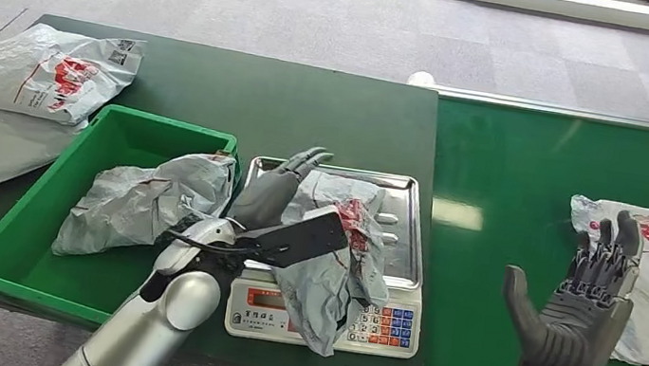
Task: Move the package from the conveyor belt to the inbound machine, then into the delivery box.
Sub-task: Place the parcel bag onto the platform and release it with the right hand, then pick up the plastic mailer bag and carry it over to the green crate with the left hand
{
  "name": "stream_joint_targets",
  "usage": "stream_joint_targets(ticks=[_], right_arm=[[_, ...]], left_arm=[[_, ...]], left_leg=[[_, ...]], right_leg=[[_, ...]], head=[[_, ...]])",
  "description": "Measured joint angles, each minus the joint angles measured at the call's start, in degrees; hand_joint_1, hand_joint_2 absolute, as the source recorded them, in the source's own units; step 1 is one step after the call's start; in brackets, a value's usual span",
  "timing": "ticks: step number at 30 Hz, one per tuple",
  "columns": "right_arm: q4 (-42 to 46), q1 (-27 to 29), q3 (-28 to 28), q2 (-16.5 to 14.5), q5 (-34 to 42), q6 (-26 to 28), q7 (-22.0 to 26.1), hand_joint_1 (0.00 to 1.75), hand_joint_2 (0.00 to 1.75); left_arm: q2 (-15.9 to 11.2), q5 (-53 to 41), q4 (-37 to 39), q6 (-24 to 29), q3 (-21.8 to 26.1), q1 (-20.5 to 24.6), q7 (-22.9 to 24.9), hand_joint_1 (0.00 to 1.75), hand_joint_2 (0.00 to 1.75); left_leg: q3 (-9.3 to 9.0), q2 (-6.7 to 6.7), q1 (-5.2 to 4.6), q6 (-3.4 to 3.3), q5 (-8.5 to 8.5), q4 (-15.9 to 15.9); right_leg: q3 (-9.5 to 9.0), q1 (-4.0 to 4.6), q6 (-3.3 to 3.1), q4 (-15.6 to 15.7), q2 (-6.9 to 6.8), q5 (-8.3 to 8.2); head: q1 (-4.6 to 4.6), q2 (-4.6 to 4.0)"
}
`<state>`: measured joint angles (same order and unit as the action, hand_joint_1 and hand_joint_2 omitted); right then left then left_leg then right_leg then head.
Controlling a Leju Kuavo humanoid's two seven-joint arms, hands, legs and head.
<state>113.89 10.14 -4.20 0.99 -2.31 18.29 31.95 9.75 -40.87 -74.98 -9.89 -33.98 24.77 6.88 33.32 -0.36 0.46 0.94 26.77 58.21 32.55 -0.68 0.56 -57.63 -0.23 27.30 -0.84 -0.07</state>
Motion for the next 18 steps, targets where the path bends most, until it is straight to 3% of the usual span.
stream_joint_targets(ticks=[3,6,10,18], right_arm=[[1.7,1.0,0.0,0.0,-0.3,8.8,4.5,0.0,1.75],[3.9,1.7,0.0,0.0,-0.8,14.3,6.0,0.0,1.75],[6.1,2.5,0.0,0.0,0.5,19.9,7.6,0.0,1.75],[7.9,2.9,0.0,0.0,2.5,21.5,8.0,0.0,1.75]], left_arm=[[2.2,-2.7,8.3,-2.5,-3.6,1.5,0.6,0.0,1.75],[3.7,-3.5,14.6,-3.7,-6.1,2.7,0.5,0.0,1.75],[4.9,-3.5,19.5,-7.4,-7.6,4.4,-0.4,1.75,1.75],[5.8,-3.6,24.8,-8.1,-8.6,7.0,-1.0,1.75,1.75]], left_leg=[[-0.01,0.06,-0.01,0.0,0.0,0.0],[-0.01,0.08,0.0,0.0,0.01,0.0],[-0.08,0.02,0.0,0.0,0.01,0.0],[-0.5,0.02,0.01,-0.17,0.1,0.0]], right_leg=[[0.0,0.01,0.02,0.0,0.08,-0.01],[-0.01,0.03,0.02,0.0,0.11,-0.01],[-0.16,0.03,0.05,0.0,0.04,0.04],[-0.68,-0.09,0.2,0.0,0.0,0.12]], head=[[0.0,0.0],[-0.01,0.0],[0.0,0.0],[-0.01,0.0]])
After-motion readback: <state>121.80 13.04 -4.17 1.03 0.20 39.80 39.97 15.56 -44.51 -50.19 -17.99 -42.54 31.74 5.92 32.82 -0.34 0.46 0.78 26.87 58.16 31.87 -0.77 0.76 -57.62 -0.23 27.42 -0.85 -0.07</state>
